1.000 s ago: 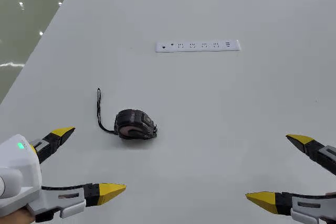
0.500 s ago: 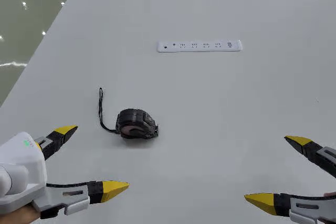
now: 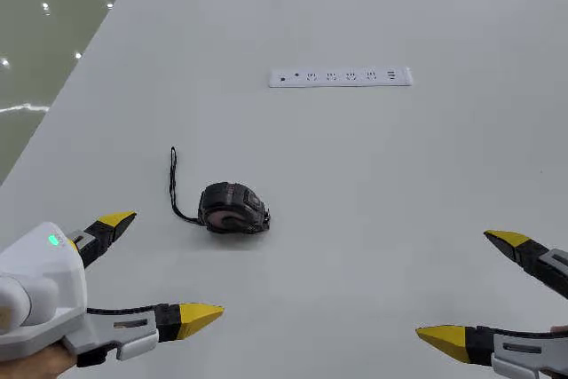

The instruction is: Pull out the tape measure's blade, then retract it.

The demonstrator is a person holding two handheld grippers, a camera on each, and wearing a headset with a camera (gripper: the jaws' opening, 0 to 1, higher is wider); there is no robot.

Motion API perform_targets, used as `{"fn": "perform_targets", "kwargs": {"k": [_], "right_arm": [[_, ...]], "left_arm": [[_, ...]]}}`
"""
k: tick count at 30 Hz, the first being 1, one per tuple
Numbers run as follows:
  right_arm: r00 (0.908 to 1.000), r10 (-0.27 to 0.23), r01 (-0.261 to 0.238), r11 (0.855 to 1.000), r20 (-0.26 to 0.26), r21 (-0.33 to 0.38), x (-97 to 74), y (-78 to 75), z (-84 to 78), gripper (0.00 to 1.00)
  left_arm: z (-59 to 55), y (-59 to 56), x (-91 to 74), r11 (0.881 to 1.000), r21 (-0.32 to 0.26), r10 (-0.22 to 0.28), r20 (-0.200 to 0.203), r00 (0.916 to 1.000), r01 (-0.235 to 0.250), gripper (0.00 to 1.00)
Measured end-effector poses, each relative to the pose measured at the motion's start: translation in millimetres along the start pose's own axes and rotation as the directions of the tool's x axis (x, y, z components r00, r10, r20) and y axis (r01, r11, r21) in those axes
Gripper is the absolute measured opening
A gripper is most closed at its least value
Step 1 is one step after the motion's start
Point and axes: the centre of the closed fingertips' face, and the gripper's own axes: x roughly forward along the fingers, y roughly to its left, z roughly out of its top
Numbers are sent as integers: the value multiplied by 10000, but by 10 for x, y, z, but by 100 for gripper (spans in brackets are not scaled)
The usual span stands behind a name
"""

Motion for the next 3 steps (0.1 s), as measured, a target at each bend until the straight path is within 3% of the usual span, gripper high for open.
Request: {"fn": "perform_targets", "kwargs": {"k": [3], "right_arm": [[10000, -19, 19, 10000, -12, -1, -3, -11, -1, 96]], "left_arm": [[-6, -2, 4, 10000, -1, 0, -6, 10000, 0, 100]]}}
